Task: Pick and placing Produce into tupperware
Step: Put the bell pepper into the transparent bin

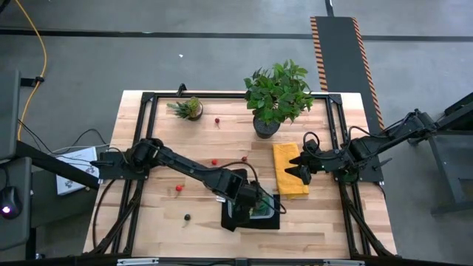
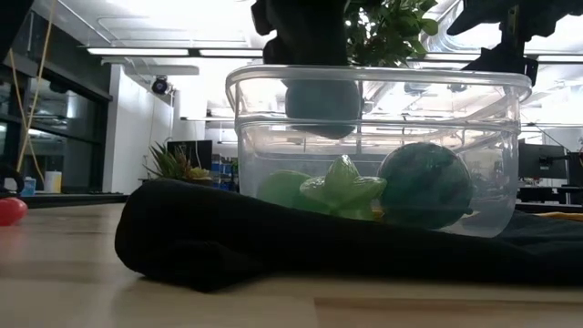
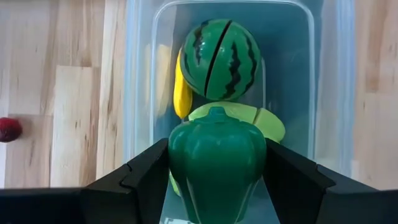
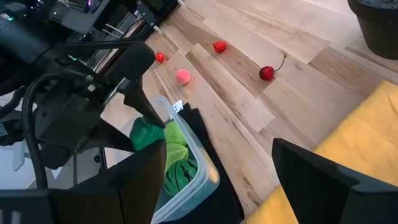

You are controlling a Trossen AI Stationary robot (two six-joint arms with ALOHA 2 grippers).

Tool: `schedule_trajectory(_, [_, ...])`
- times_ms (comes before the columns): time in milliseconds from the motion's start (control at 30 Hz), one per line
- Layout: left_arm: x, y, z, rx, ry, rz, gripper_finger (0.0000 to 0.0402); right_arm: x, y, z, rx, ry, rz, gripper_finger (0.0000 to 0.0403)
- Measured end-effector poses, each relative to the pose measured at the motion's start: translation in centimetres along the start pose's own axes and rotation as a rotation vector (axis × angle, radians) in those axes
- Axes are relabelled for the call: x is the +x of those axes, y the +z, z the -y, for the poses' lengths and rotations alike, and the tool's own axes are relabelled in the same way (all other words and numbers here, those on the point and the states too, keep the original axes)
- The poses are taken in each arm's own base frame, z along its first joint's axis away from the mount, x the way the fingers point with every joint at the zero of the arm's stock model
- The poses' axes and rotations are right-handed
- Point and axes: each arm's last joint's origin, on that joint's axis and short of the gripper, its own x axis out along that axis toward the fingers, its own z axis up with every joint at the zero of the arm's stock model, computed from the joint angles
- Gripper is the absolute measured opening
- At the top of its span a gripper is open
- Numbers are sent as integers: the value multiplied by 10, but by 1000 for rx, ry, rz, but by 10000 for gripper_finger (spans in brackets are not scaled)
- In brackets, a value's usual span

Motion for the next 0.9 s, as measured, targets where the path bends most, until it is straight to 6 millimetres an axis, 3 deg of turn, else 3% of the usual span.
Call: schedule_trajectory(900, [0,2,1,-5,-5,21,218,0,0,0,-1,0,0,282])
